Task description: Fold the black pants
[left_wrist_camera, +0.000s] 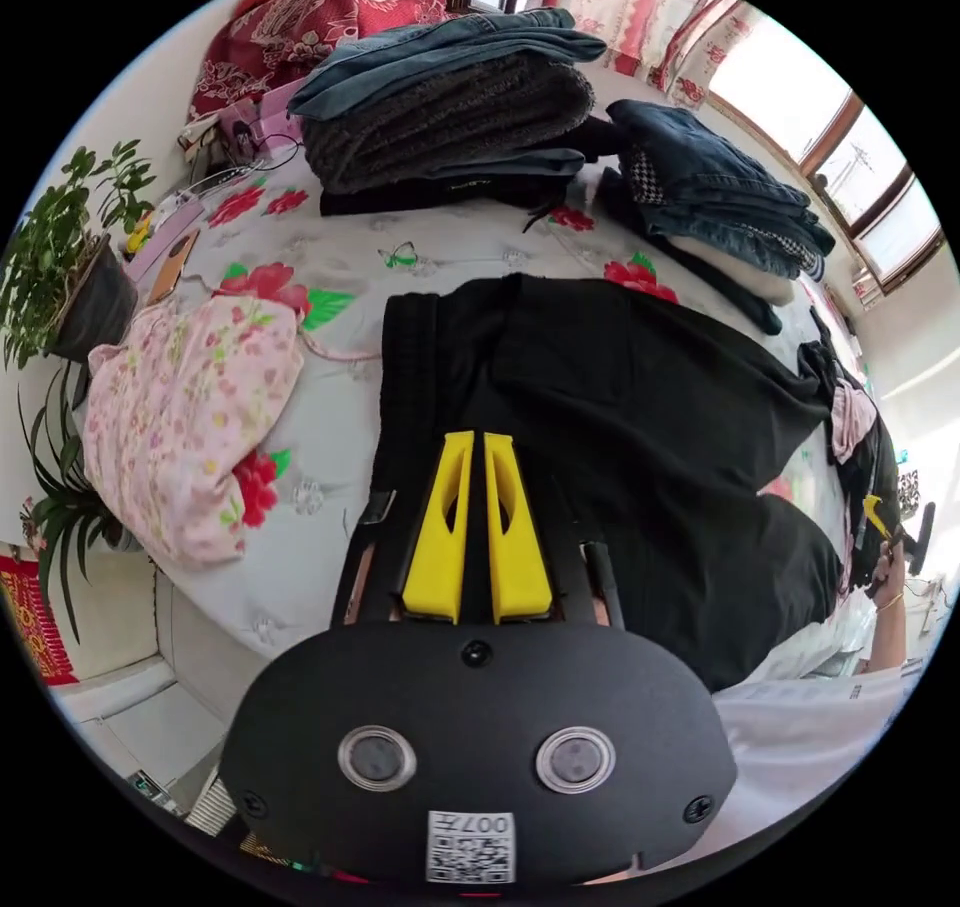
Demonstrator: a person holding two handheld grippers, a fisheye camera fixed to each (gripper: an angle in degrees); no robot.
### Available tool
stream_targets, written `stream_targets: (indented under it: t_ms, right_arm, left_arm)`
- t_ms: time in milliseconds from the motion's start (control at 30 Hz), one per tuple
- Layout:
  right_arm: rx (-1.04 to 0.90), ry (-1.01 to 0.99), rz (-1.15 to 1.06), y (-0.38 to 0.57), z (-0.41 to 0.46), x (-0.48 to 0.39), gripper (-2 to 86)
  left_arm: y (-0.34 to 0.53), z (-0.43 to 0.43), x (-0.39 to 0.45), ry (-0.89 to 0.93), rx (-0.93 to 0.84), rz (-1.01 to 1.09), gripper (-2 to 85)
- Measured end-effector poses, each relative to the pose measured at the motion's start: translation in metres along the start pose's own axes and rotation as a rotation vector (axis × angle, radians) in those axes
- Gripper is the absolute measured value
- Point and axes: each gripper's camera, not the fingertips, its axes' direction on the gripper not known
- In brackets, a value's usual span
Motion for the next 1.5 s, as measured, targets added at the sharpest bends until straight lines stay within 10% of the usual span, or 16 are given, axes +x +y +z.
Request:
stream_targets:
  t_ms: [400, 700, 967, 1300, 1500]
  right_arm:
    - [-0.187, 0.300, 0.199, 0.167, 0.104, 0.061, 7.4]
    - [-0.255, 0.387, 0.117, 0.232, 0.120, 0.015, 6.0]
    - [0.066, 0.316, 0.053, 0.057, 0.051, -0.047, 6.8]
    - [0.028, 0.074, -0.064, -0.318, 0.184, -0.147, 8.5]
    - [-0.175, 0.327, -0.125, -0.410, 0.296, -0.184, 7.3]
  left_arm:
    - [0.110, 0.061, 0.081, -0.396, -0.232, 0.539, 0.7]
    - [0.113, 0.033, 0.015, -0.224, -0.272, 0.371, -0.7]
    - [0.018, -0.052, -0.060, -0.041, 0.084, 0.030, 0.6]
    - [-0.226, 0.122, 0.054, -0.086, -0.150, 0.321, 8.0]
    - [-0.213, 0.159, 0.133, -0.372, -0.148, 0.705, -0.2]
